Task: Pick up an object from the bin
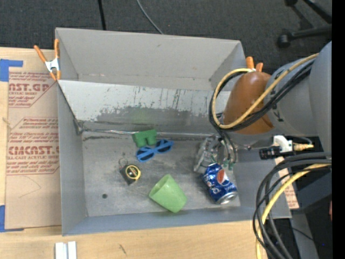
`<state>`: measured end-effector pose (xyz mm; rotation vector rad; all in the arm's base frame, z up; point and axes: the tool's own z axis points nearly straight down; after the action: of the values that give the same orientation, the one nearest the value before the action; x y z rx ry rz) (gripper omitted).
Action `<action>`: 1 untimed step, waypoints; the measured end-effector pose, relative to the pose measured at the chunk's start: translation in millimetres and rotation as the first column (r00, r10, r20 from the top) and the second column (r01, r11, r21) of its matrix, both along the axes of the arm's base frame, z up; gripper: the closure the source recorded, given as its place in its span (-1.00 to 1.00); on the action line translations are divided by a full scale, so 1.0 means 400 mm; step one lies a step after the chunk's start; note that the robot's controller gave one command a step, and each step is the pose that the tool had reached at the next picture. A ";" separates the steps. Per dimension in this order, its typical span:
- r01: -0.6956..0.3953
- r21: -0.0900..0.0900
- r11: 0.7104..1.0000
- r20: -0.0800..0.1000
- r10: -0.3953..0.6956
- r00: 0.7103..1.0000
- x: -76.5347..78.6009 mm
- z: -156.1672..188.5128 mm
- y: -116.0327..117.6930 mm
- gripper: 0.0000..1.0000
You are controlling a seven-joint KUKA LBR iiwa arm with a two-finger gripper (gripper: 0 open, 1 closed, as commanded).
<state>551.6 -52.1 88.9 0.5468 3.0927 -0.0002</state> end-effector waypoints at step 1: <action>0.000 0.000 1.000 0.000 0.000 1.000 0.000 0.000 0.000 1.00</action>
Offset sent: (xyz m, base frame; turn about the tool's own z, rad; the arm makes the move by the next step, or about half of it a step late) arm 0.0000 0.0000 0.0000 0.0000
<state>551.6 -52.2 88.9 0.5472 3.0927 -0.0008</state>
